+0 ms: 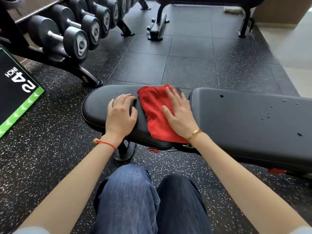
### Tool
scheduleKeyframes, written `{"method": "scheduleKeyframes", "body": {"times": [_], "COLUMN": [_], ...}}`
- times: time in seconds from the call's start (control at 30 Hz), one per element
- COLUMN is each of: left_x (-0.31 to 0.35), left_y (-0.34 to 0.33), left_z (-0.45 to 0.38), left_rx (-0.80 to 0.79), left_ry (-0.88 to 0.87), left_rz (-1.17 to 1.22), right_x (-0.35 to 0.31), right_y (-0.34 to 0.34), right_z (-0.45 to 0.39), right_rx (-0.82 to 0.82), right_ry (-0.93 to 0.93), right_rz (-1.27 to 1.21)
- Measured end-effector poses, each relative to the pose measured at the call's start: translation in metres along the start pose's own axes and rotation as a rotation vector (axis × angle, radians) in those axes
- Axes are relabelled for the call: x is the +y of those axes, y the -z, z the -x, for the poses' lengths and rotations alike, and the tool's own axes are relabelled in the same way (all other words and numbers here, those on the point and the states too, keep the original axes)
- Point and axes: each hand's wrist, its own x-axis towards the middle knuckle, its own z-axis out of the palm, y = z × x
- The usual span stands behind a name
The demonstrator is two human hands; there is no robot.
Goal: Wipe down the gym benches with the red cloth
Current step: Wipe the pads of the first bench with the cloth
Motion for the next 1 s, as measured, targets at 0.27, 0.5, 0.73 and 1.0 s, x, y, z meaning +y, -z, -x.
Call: {"method": "scheduleKeyframes", "body": {"times": [0.27, 0.5, 0.73, 1.0], "left_x": [0.008, 0.027, 0.075, 0.104], "left_y": [0.005, 0.010, -0.007, -0.040], "left_z": [-0.001, -0.001, -0.009, -0.009], "left_rx": [-0.007, 0.010, -0.049, -0.164], "left_ry": [0.028, -0.011, -0.158, -0.202], "left_rz": [-0.034, 0.034, 0.066, 0.003], "right_x": [-0.016, -0.024, 0.025, 0.076], "right_y": [0.009, 0.030, 0.082, 0.113], "right_z": [-0.010, -0.010, 0.015, 0.038], "right_rx": [0.040, 0.073, 0.284, 0.251], "right_ry": [-0.203, -0.092, -0.089, -0.151], "right_rz": [0.107, 0.074, 0.381, 0.728]}}
